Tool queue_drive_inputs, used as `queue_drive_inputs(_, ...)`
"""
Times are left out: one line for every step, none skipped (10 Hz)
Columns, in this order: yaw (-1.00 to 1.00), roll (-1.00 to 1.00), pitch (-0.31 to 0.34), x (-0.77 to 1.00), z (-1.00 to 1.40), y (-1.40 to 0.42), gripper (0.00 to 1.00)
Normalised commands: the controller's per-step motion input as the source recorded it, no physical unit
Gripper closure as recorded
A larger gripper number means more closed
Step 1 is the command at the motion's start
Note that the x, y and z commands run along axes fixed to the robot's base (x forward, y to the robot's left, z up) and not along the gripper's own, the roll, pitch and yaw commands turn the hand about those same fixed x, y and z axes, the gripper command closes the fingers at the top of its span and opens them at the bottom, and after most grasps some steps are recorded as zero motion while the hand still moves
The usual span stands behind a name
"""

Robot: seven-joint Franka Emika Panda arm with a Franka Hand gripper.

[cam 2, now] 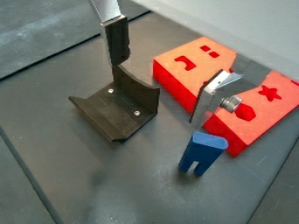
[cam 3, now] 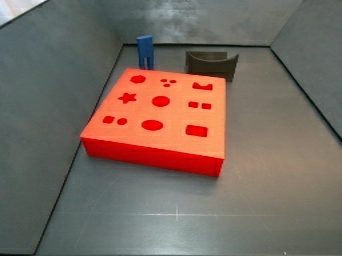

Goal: Pick up the square-circle object. Move up. Rotate the square-circle object. Move to above the board. Insert the square-circle object.
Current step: Pick up the square-circle object.

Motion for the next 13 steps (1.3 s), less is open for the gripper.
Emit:
queue_drive_inputs(0.47,0.00,0.000,-0.07,-0.05,-0.09,0.00)
queue_drive_inputs(0.78,0.00,-0.014,-0.26,-0.11,-0.31,0.00)
queue_drive_inputs(0.91,0.03,-0.036,-0.20,-0.14,-0.31,0.00)
queue_drive_inputs(0.96,0.04,-0.047,-0.18,-0.18,-0.27,0.00)
queue_drive_inputs(0.96,0.05,-0.050,-0.18,-0.19,-0.27,0.00)
queue_drive_inputs(0.99,0.05,-0.046,-0.15,-0.24,-0.24,0.00)
queue_drive_inputs(0.89,0.04,-0.057,-0.30,-0.55,-0.13,0.00)
queue_drive_inputs(0.65,0.00,-0.063,-0.51,-0.59,0.08,0.00)
queue_drive_inputs(0.46,-0.05,-0.080,-0.50,-0.41,0.22,0.00)
queue_drive_inputs(0.17,-0.10,-0.089,-0.37,-0.31,0.11,0.00)
queue_drive_inputs(0.01,-0.19,-0.137,-0.19,-0.11,0.00,0.00)
queue_drive_inputs(0.09,-0.13,-0.140,0.00,-0.09,-0.07,0.00)
queue_drive_inputs(0.10,-0.05,-0.129,0.00,-0.19,-0.18,0.00)
